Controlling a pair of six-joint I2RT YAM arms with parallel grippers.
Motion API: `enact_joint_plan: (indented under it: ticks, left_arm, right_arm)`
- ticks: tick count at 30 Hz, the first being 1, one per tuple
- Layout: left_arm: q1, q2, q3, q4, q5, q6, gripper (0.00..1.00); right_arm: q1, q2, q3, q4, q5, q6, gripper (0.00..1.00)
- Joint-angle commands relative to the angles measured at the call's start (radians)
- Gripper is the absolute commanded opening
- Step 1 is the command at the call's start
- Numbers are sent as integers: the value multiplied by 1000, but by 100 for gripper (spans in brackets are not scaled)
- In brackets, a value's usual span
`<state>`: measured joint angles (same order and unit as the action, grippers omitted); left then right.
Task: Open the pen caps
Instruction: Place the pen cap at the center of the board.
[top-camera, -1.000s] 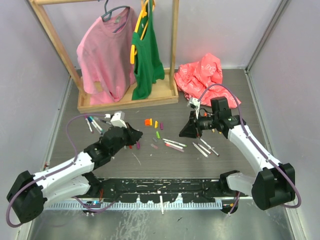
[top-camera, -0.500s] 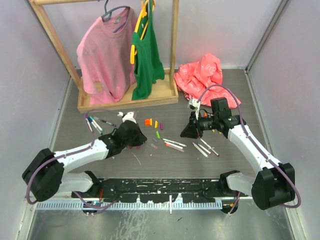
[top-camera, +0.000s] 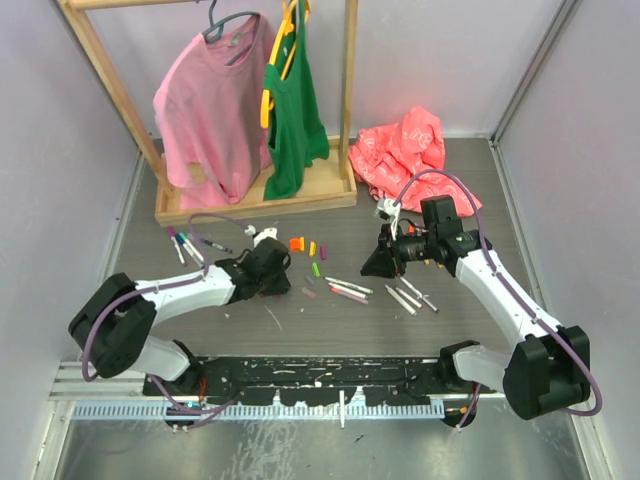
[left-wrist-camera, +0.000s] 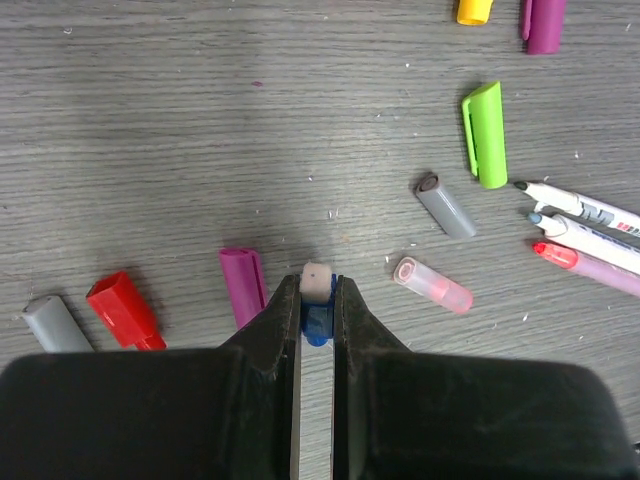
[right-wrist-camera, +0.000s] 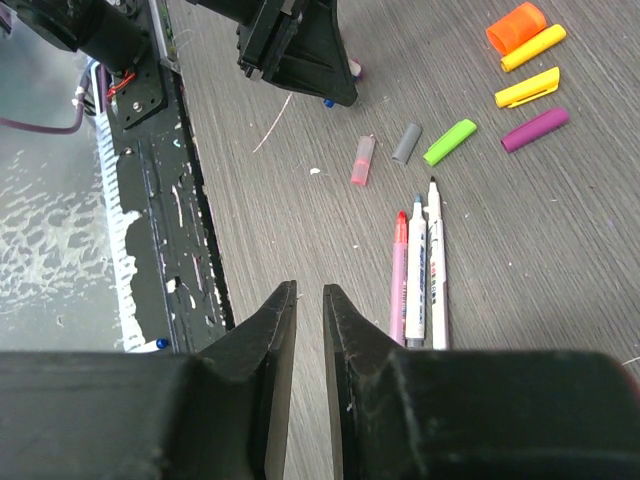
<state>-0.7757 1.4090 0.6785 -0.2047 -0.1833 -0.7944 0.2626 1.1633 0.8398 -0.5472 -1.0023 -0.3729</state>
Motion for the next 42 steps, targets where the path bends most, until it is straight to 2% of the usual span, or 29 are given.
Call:
enact_joint_plan:
  ticks: [1, 18, 42]
  left_arm:
    - [6, 22, 55, -25, -31, 21, 0]
    - [7, 59, 84, -71, -48, 36, 8]
    - [6, 77, 99, -75, -19, 47, 24]
  right_arm:
    - [7, -2, 40, 11, -3, -18, 23]
    - [17, 1, 42, 3, -6, -27, 24]
    - [28, 7, 45, -12, -11, -44, 23]
